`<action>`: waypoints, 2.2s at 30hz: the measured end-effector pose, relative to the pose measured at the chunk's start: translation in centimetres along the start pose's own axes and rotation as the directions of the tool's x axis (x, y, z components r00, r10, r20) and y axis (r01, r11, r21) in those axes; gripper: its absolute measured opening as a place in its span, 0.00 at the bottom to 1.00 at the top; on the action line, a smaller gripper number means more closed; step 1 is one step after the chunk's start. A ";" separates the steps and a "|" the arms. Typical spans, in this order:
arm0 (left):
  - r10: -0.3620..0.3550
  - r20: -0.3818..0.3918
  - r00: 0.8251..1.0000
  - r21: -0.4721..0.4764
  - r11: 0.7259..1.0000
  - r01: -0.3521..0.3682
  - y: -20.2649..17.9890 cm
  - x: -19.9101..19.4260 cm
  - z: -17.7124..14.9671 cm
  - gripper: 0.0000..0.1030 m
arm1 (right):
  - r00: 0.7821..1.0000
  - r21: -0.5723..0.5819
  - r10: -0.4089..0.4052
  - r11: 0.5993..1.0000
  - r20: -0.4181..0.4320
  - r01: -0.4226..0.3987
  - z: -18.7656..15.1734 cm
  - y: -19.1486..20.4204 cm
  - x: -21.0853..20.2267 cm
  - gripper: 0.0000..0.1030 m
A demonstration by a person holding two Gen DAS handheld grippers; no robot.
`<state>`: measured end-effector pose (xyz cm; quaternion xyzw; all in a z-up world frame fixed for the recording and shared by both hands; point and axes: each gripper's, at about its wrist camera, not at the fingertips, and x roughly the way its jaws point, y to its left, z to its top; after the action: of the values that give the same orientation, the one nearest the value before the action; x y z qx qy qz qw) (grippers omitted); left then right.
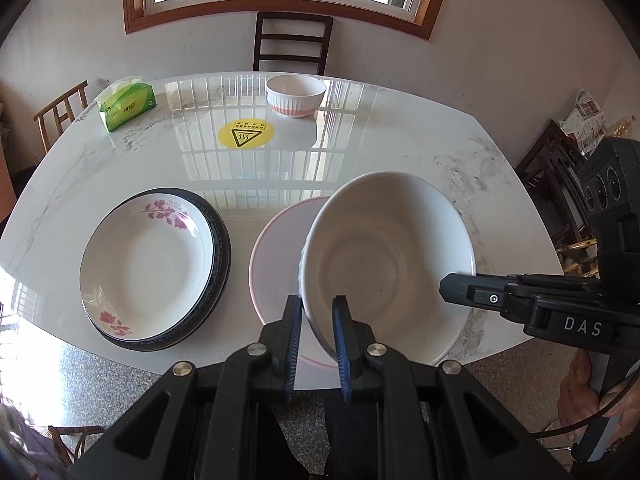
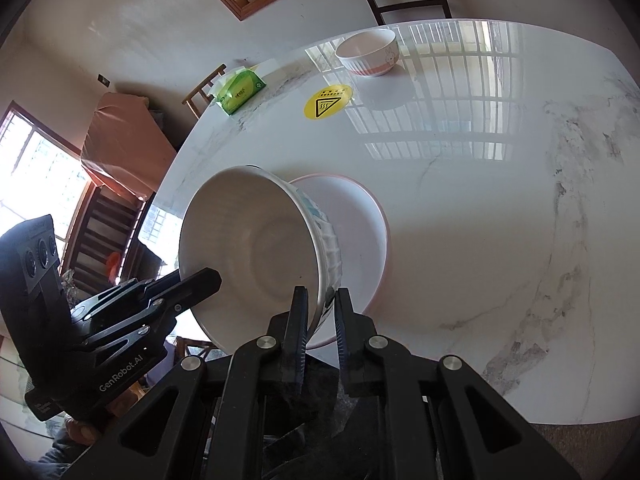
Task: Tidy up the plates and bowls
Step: 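Lower the white bowl into the pink bowl and open both grippers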
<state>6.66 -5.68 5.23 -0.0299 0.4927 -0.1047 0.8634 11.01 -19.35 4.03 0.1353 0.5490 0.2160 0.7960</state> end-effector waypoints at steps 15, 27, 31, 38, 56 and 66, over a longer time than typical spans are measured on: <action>0.016 -0.023 1.000 0.002 1.000 -0.016 -0.2 1.1 -0.6 0.16 | 1.000 0.013 -0.009 1.000 -0.027 0.010 -0.5 -0.4 0.8 0.13; 0.024 -0.041 0.999 0.002 1.000 -0.024 -0.1 2.0 -0.6 0.16 | 0.999 0.019 -0.014 1.000 -0.039 0.015 -0.6 -0.4 1.3 0.13; 0.026 -0.048 0.999 0.000 1.000 -0.026 -0.1 2.3 -0.6 0.16 | 0.999 0.019 -0.018 1.000 -0.042 0.019 -0.5 -0.4 1.4 0.13; 0.028 -0.058 0.998 -0.004 1.000 -0.028 0.0 2.8 -0.5 0.16 | 0.999 0.025 -0.020 0.999 -0.051 0.021 -0.3 -0.6 1.7 0.13; 0.034 -0.078 0.996 -0.011 0.999 -0.035 0.2 3.8 -0.5 0.16 | 0.998 0.032 -0.023 0.999 -0.064 0.025 -0.1 -0.9 2.3 0.13; 0.039 -0.085 0.996 -0.009 0.999 -0.040 0.2 4.1 -0.4 0.16 | 0.998 0.033 -0.022 0.999 -0.063 0.024 -0.1 -1.0 2.3 0.13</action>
<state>8.39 -6.38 1.50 -0.0203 0.5301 -0.0862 0.8433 11.80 -19.03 1.64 0.1357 0.5788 0.2016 0.7784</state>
